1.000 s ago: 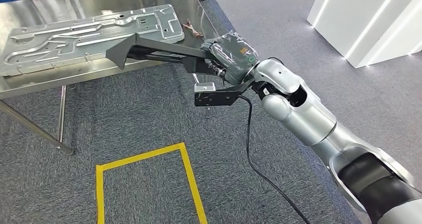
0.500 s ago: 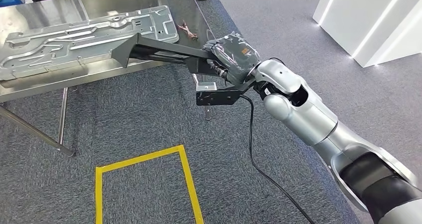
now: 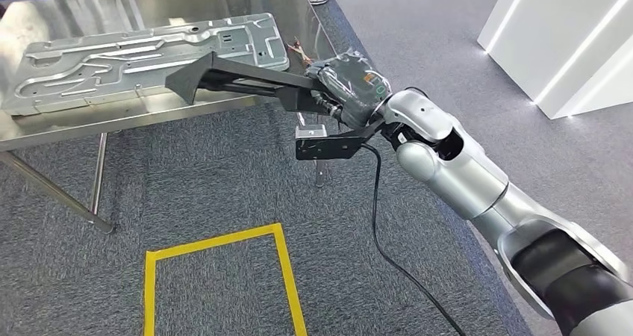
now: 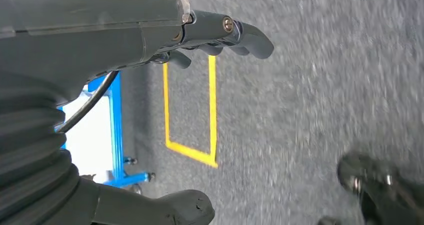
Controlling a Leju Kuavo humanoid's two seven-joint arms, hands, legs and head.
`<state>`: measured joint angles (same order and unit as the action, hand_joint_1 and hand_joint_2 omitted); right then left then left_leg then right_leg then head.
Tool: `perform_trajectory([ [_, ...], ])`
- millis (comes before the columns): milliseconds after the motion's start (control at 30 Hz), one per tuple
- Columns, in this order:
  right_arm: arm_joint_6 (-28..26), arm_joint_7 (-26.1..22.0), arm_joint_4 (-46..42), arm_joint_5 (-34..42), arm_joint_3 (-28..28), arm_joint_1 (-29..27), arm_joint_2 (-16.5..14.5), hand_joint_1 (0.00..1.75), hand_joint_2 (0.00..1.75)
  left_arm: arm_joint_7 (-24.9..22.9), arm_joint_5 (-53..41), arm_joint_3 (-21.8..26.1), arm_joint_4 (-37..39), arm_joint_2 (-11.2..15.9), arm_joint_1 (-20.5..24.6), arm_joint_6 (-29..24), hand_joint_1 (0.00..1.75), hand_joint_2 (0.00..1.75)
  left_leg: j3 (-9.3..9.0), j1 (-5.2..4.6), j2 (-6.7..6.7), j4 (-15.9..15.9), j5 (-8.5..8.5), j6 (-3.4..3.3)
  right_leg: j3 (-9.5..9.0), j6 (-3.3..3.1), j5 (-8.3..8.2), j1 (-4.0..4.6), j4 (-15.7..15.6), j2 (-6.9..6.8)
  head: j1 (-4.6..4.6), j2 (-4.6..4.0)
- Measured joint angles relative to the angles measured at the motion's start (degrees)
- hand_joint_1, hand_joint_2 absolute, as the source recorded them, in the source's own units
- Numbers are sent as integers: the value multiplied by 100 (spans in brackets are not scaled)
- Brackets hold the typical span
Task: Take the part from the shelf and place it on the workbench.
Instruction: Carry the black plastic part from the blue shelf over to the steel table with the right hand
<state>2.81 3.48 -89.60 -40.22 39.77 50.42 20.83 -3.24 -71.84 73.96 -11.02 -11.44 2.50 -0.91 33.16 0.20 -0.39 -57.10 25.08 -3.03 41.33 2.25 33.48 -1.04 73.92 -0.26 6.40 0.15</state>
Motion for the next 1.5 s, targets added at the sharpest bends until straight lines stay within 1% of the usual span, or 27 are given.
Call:
perform_trajectory([
  [33,1,0,3,0,2,-13,7,175,175,3,2,1,0,-1,-3,2,0,175,-40,0,-15,-12,37,10,27,11,-171,-10,-84,0,1,0],
  [100,0,1,4,0,3,-18,15,175,175,11,4,2,0,-9,-10,8,0,175,-125,2,-39,-53,135,42,-210,14,-689,-31,-769,1,1,0],
  [167,-2,2,4,0,7,-10,22,175,175,15,6,4,0,-15,-5,13,0,175,-155,-12,-59,-115,228,99,-469,-23,-924,-18,-1364,9,1,0],
  [233,-5,3,4,-2,14,-11,26,175,175,17,10,5,0,-15,4,16,0,175,-151,-23,-70,-135,276,161,-528,-92,-868,14,-1495,22,1,0],
  [333,-15,14,1,-33,32,-18,7,175,175,17,29,9,-1,-9,8,21,0,175,-130,-19,-55,-266,394,246,-608,-204,-816,-27,-1548,19,0,1],
  [367,-23,26,5,-63,44,-13,-15,175,175,17,41,12,-1,-7,8,22,0,175,-24,-11,-43,-495,500,275,-656,-242,-796,-44,-1569,10,0,1],
  [433,-45,54,36,-158,87,-10,-104,175,175,16,64,26,-1,-6,5,30,0,175,402,21,-17,-1255,774,324,-723,-293,-743,-42,-1580,-2,-1,1],
  [467,-57,69,62,-216,120,-16,-173,175,175,13,70,37,-2,-5,5,35,0,175,639,35,-10,-1615,856,345,-751,-300,-714,-39,-1578,-1,0,0],
  [500,-71,82,98,-271,159,-26,-254,175,175,7,73,50,-2,-4,4,38,0,175,808,46,-6,-1809,830,360,-788,-298,-680,-38,-1576,6,-1,0],
  [533,-90,96,139,-323,201,-35,-340,175,175,0,77,64,-2,-4,3,40,0,175,867,51,-4,-1771,676,365,-838,-289,-642,-40,-1573,12,-1,0],
  [567,-113,113,184,-369,241,-41,-426,175,175,-8,81,79,-2,-3,2,40,0,175,815,54,1,-1510,421,361,-899,-276,-597,-43,-1571,17,-1,0],
  [633,-171,140,282,-439,302,-37,-595,175,175,-20,91,105,-2,-2,-2,40,0,175,546,41,22,-735,-74,329,-1017,-232,-504,-38,-1571,17,-1,0],
  [667,-198,148,332,-465,325,-27,-672,175,175,-24,96,114,-2,-2,0,39,0,175,424,26,32,-446,-176,304,-1045,-203,-473,-31,-1573,16,-1,0],
  [800,-257,169,517,-563,399,3,-940,175,175,-31,111,133,-1,-4,3,38,0,175,302,3,31,-203,-105,198,-1067,-78,-412,-19,-1609,-4,-1,0],
  [867,-276,177,599,-599,424,30,-1042,175,175,-31,114,142,-2,-3,-5,37,0,175,224,27,23,-135,-84,119,-970,-44,-273,-21,-1359,-6,0,0],
  [900,-286,180,635,-613,431,46,-1076,175,175,-31,114,144,-2,-2,-4,33,0,175,185,32,20,-113,-68,83,-814,-40,-145,-25,-1056,-2,1,0],
  [967,-301,183,723,-629,454,67,-1142,175,175,-30,113,146,-2,1,3,28,0,175,131,17,10,-110,-13,36,-331,-36,105,-22,-275,2,1,0],
  [1000,-302,183,775,-639,467,68,-1175,175,175,-30,112,146,-2,1,6,26,0,175,97,8,-1,-112,19,26,-124,-34,120,-23,-12,2,1,0],
  [1033,-303,184,831,-650,480,68,-1215,175,175,-30,110,148,-2,0,5,26,0,175,52,-1,-16,-116,57,25,-8,-39,11,-22,47,2,1,0],
  [1067,-304,186,880,-662,489,73,-1256,175,175,-30,109,149,-2,-3,1,26,0,175,-6,-10,-32,-119,99,30,-9,-55,-214,-20,-121,2,1,0],
  [1133,-309,195,960,-684,493,101,-1314,175,175,-30,106,152,0,-14,-8,25,0,175,-130,-28,-56,-120,191,51,-246,-119,-750,7,-849,3,-1,0],
  [1167,-313,199,991,-689,494,126,-1335,175,175,-29,105,155,1,-19,-9,25,0,175,-165,-37,-63,-125,231,72,-377,-156,-899,27,-1178,3,2,0],
  [1200,-318,201,1018,-693,497,150,-1362,175,175,-28,104,157,2,-23,-6,23,0,175,-176,-40,-66,-127,261,96,-461,-184,-947,49,-1390,4,3,0],
  [1267,-325,201,1063,-701,502,185,-1421,175,175,-26,103,160,2,-26,3,21,0,175,-176,-34,-66,-111,295,157,-516,-224,-882,75,-1529,11,7,1],
  [1367,-325,210,1125,-719,504,219,-1505,175,175,-26,97,170,-1,-19,1,20,0,175,-148,-26,-36,-257,412,269,-649,-282,-839,11,-1642,14,5,1],
  [1433,-321,218,1181,-728,506,257,-1595,175,175,-19,112,186,-2,-21,10,5,0,175,177,4,-14,-866,644,347,-748,-319,-794,-12,-1683,11,4,0],
  [1500,-308,229,1258,-733,526,275,-1709,175,175,-19,166,216,-2,-60,43,-80,0,175,668,46,-6,-1605,825,409,-821,-324,-728,-16,-1682,11,3,0],
])
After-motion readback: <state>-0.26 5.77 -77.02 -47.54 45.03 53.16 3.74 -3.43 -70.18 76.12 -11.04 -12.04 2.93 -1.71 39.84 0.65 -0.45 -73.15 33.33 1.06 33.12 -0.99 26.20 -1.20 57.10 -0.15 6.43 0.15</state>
